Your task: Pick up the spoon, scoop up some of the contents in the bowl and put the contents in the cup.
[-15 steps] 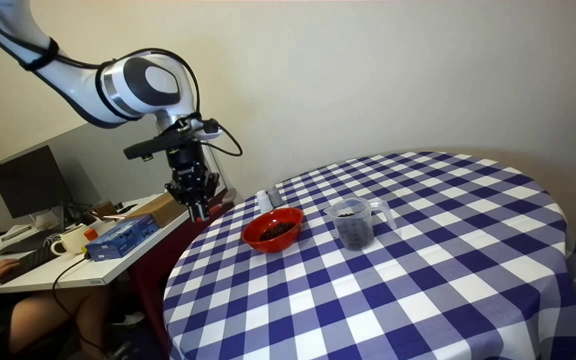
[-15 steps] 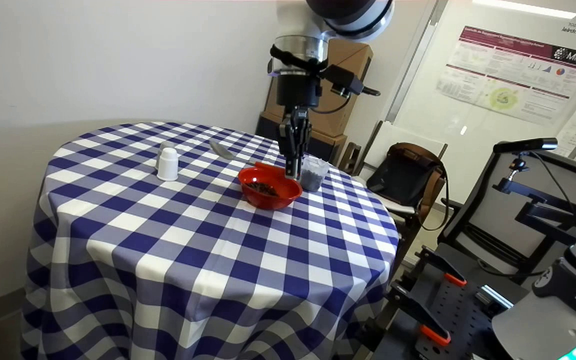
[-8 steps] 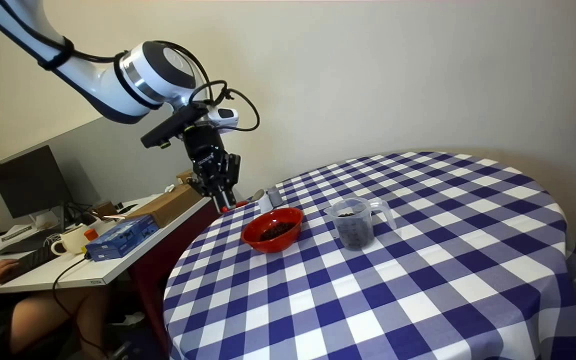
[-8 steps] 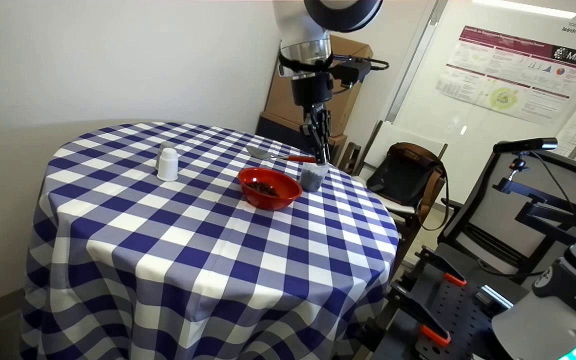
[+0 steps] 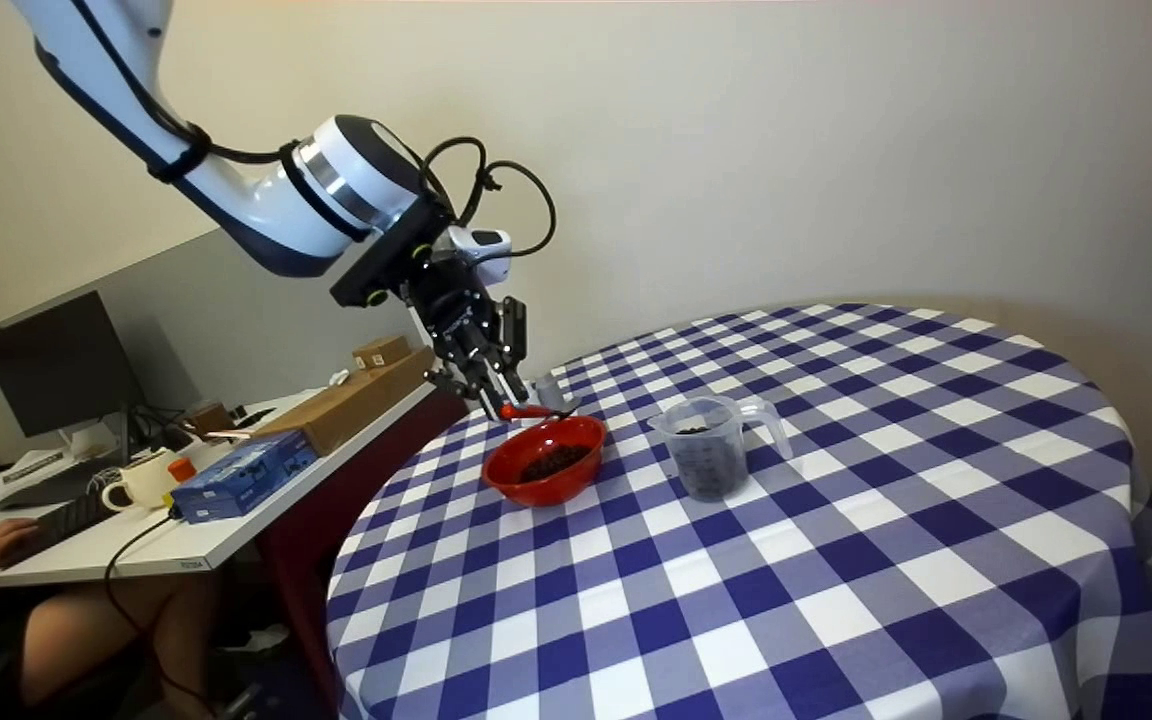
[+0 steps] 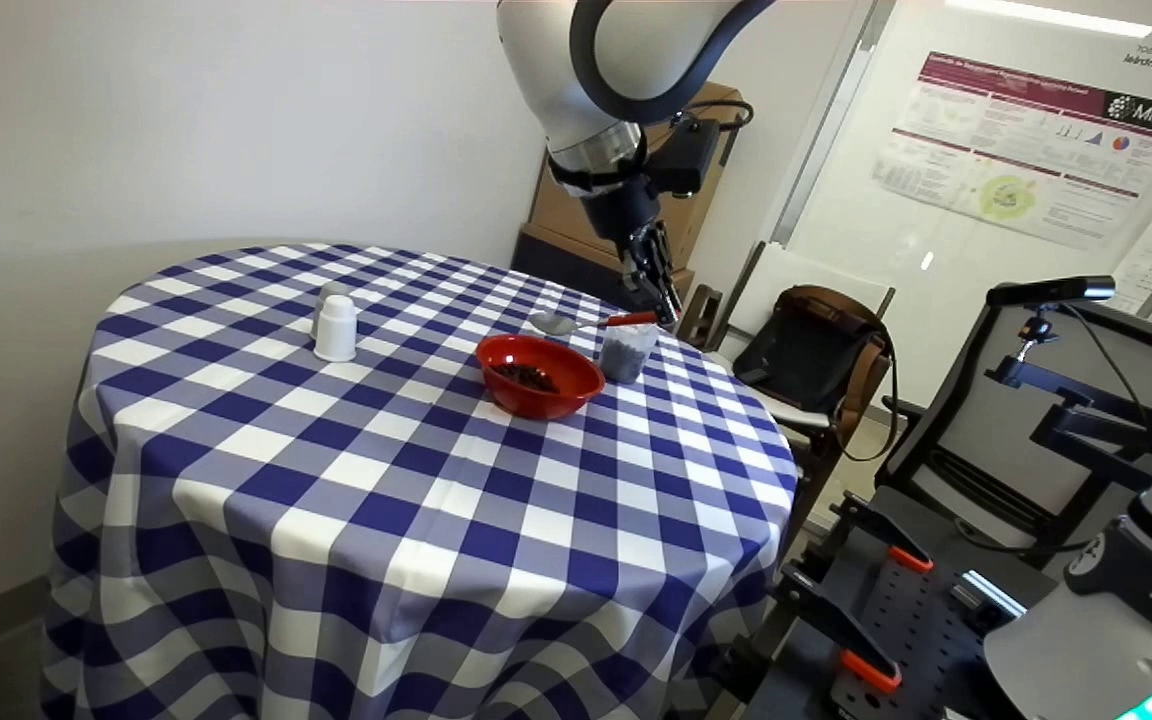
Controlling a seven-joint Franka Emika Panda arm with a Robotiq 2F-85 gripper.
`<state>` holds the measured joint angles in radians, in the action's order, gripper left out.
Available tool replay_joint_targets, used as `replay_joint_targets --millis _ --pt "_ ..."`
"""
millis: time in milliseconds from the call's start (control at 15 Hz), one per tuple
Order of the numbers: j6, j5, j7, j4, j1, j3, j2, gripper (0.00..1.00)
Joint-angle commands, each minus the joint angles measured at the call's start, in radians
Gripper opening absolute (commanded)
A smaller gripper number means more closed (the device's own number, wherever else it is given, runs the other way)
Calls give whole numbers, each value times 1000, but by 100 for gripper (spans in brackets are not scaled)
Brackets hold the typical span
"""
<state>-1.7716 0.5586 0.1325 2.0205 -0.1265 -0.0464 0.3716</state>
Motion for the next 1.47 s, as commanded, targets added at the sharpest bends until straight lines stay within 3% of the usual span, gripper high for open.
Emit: replay_joint_targets --millis 0,600,1400 --pt "76 77 9 -66 -38 8 76 7" --pt "97 181 26 -75 -83 -9 163 7" --pt "72 182 15 -55 -100 -37 202 7"
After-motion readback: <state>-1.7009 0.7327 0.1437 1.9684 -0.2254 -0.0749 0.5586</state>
